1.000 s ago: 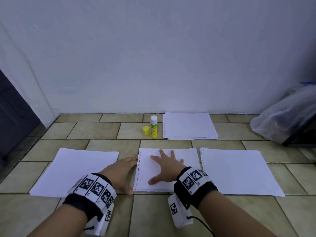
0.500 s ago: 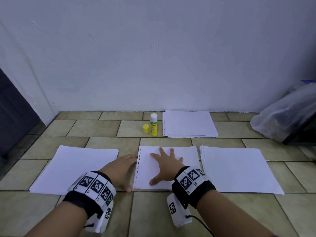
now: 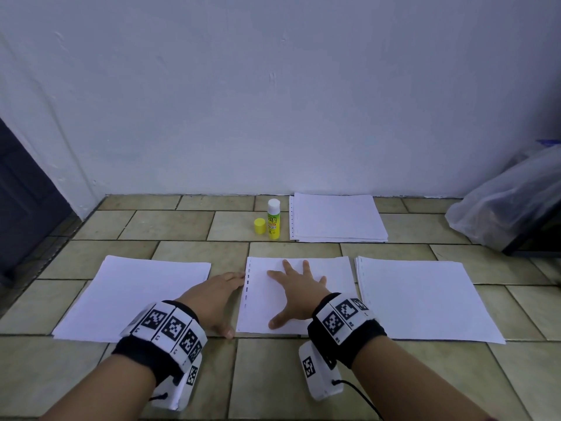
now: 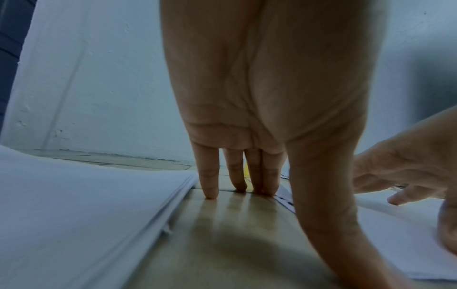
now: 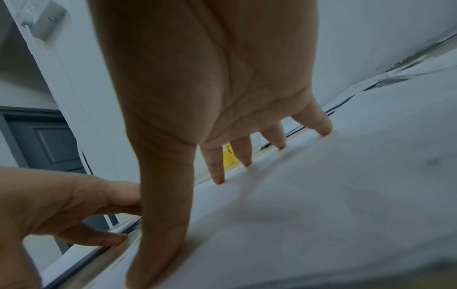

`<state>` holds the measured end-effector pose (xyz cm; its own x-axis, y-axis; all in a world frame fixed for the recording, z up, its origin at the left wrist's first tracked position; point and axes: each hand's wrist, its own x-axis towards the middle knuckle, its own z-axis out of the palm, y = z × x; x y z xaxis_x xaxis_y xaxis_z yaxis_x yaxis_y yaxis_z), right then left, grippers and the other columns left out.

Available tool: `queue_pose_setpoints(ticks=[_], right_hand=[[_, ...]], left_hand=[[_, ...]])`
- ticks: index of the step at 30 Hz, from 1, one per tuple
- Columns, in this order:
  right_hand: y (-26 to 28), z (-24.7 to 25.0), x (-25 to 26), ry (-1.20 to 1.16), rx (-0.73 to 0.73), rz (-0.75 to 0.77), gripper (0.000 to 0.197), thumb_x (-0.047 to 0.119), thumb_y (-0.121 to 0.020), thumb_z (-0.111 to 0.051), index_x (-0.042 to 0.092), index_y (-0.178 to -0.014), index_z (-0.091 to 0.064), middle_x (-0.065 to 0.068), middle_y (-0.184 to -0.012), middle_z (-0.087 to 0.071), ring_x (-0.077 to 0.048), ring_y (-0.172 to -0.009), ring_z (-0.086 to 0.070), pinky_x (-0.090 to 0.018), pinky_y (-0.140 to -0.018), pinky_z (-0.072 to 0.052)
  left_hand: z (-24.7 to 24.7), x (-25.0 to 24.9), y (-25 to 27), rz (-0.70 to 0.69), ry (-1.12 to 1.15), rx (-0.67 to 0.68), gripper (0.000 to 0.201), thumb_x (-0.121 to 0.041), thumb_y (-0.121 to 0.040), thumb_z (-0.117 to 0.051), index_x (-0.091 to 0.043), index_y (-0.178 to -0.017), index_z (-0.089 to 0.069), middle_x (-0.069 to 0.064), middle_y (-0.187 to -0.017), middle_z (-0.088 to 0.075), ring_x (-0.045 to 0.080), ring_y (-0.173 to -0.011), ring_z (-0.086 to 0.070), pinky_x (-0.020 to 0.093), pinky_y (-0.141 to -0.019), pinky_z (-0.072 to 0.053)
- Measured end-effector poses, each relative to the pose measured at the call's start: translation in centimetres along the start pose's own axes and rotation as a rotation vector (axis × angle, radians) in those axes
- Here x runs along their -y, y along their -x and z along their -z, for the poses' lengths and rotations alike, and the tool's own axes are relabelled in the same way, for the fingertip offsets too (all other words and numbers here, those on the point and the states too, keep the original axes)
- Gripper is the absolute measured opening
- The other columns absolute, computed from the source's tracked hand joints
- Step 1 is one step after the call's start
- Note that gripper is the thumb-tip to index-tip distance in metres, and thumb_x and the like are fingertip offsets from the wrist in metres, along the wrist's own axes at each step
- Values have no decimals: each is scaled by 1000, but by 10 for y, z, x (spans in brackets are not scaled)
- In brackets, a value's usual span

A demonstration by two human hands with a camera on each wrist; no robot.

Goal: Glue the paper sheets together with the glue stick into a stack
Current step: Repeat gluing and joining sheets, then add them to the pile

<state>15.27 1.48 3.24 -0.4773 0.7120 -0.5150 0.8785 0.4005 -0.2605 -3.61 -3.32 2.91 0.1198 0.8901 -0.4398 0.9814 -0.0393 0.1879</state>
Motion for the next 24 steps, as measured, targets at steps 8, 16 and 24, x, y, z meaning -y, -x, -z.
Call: queue_pose_setpoints(ticks=[8, 16, 24], right_hand=[[1, 0, 4, -9, -7, -17, 107, 48, -73, -76, 31, -153, -6, 0, -160, 10, -39, -144, 16, -69, -109, -4], [2, -2, 3, -29, -18, -11, 107, 51, -73, -76, 33, -152, -7, 1, -160, 10, -38, -144, 16, -69, -109, -4], [1, 0, 0, -56, 0, -10, 105, 57, -73, -72, 34, -152, -7, 3, -160, 10, -36, -144, 17, -68, -109, -2]], left_hand=[[-1, 0, -1, -7, -1, 4, 113, -29, -68, -85, -25, -154, -12, -11, -160, -10, 13, -144, -20, 32, -116, -27], [-2, 7, -4, -59, 33, -5, 113, -33, -65, -85, -26, -152, -14, -11, -158, -14, 9, -143, -20, 26, -116, -22], [6, 9, -3, -63, 200, -21, 70, -16, -85, -66, -21, -145, -30, -6, -149, -26, 9, -135, -31, 17, -109, -25]])
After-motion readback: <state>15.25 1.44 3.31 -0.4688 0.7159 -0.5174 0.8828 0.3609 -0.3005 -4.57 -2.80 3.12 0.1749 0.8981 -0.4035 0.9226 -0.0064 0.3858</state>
